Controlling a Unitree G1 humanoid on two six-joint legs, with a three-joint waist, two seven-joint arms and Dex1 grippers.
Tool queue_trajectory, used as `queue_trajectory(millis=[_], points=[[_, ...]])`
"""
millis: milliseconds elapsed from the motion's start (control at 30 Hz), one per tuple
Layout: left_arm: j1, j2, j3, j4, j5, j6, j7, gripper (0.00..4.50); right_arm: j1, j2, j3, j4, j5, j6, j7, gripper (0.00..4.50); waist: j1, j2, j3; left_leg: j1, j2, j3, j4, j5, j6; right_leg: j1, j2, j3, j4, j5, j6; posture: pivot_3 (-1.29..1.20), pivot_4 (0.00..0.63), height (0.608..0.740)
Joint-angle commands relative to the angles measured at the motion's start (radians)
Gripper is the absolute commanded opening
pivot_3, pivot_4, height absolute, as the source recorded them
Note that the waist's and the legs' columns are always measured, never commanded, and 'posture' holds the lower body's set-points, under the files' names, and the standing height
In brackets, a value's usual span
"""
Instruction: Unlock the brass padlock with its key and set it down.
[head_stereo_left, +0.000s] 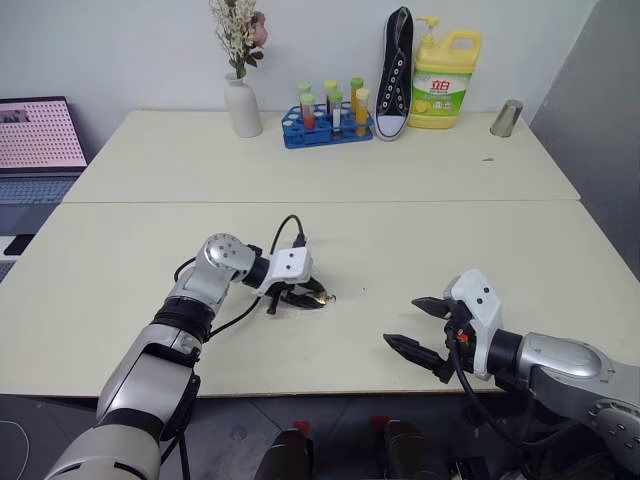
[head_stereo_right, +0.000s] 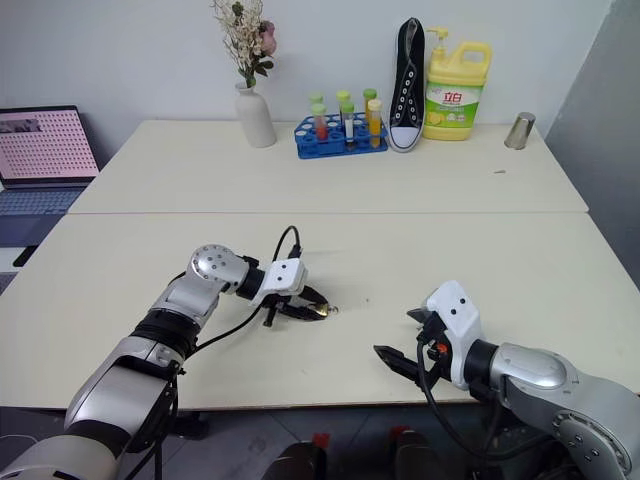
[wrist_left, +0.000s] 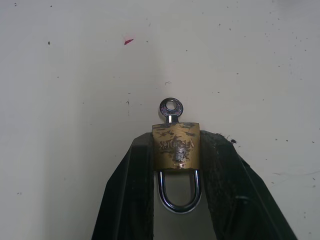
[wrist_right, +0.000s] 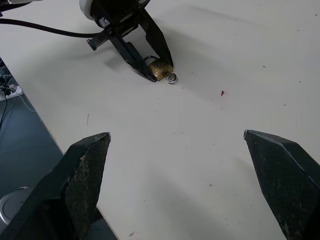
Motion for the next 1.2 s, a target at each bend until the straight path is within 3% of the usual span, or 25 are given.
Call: queue_trajectory(millis=[33, 267, 400, 467, 633, 833, 1200], points=[[0.025, 0.011, 0.007, 0.008, 0.035, 0.006, 0.077, 0.95, -0.002, -0.009, -0.018, -0.034, -0.011, -0.031, 0.006, 4.5, 0.0, 0.0, 0.0, 0.001, 0.0, 0.0, 0.0, 0.0, 0.0, 0.001, 0.0, 0.0, 0.0, 0.0, 0.0, 0.0, 0.15, 0.74], [0.179, 0.002, 0.151, -0.322, -0.132, -0.146, 0.171, 0.95, -0.013, -0.018, 0.064, 0.004, -0.18, -0.2, 0.104, 4.5, -0.002, 0.0, 0.0, -0.002, 0.001, -0.003, 0.0, 0.0, 0.0, -0.003, 0.0, 0.001, 0.0, 0.0, 0.0, 0.0, 0.15, 0.74], [0.316, 0.007, 0.212, -0.453, -0.092, -0.386, 0.328, 0.95, -0.037, 0.013, 0.117, 0.068, -0.255, -0.319, 0.185, 4.5, 0.0, 0.0, 0.0, -0.003, 0.001, -0.004, 0.0, 0.0, -0.001, -0.004, -0.001, 0.001, -0.001, 0.0, 0.0, 0.0, 0.15, 0.74], [0.372, 0.017, 0.232, -0.481, -0.03, -0.556, 0.407, 0.95, -0.063, 0.025, 0.122, 0.099, -0.204, -0.295, 0.233, 4.5, -0.001, 0.0, 0.0, -0.002, 0.001, -0.003, -0.001, 0.0, 0.0, -0.004, -0.001, 0.003, -0.001, 0.0, 0.0, 0.0, 0.15, 0.74], [0.419, 0.044, 0.226, -0.474, 0.094, -0.793, 0.531, 0.95, -0.108, 0.065, 0.109, 0.144, -0.112, -0.246, 0.275, 4.5, 0.006, 0.0, 0.0, -0.002, 0.0, -0.003, -0.001, 0.0, 0.0, -0.003, -0.001, 0.002, -0.001, 0.0, 0.0, 0.0, 0.15, 0.74], [0.462, 0.068, 0.238, -0.491, 0.197, -0.859, 0.671, 0.95, -0.226, 0.122, 0.188, 0.253, -0.114, -0.2, 0.316, 4.5, 0.004, 0.0, 0.0, -0.002, 0.0, -0.002, -0.001, 0.0, 0.0, -0.003, -0.001, 0.002, -0.001, 0.0, 0.0, 0.0, 0.15, 0.74], [0.453, 0.104, 0.183, -0.491, 0.246, -0.833, 0.771, 0.95, -0.364, 0.223, 0.258, 0.377, -0.163, -0.12, 0.287, 4.5, 0.001, 0.0, 0.0, -0.002, 0.0, -0.003, -0.002, 0.0, 0.0, -0.004, -0.001, 0.001, -0.001, 0.0, 0.0, 0.0, 0.15, 0.74]])
